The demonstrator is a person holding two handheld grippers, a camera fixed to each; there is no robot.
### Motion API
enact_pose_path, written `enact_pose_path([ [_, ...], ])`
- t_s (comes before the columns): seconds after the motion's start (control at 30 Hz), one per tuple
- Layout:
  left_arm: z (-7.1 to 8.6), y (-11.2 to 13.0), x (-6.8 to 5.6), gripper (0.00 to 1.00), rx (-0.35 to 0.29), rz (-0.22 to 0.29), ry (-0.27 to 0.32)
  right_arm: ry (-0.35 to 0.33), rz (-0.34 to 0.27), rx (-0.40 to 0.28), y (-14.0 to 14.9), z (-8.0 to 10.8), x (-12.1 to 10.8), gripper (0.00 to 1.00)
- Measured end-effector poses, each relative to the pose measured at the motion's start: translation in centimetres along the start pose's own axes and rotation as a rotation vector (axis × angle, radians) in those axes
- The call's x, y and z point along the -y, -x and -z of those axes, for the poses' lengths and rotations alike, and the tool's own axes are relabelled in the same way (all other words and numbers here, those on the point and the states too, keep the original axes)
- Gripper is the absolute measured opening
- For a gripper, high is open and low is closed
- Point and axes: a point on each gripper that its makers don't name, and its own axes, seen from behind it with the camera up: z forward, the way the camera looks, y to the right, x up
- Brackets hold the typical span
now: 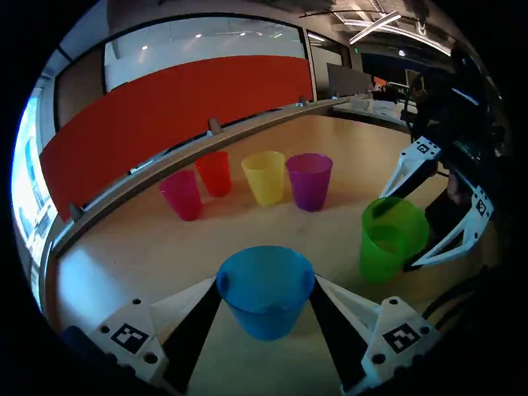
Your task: Pour water
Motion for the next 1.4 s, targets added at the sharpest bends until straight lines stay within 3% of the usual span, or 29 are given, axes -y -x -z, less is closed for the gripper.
enact_pose_path([
  [0.8,0.1,1.6,0.3,0.87,0.053,-0.010,-0.001,0.008,-0.013,0.075,1.4,-0.1,-0.3,0.92],
  [1.0,0.1,1.9,0.5,0.87,0.060,0.013,0.005,0.002,-0.022,0.078,1.0,0.1,-0.2,0.95],
  [1.4,0.3,3.2,0.2,0.88,0.110,0.002,0.018,0.014,-0.012,0.109,2.0,0.4,-0.2,1.00],
])
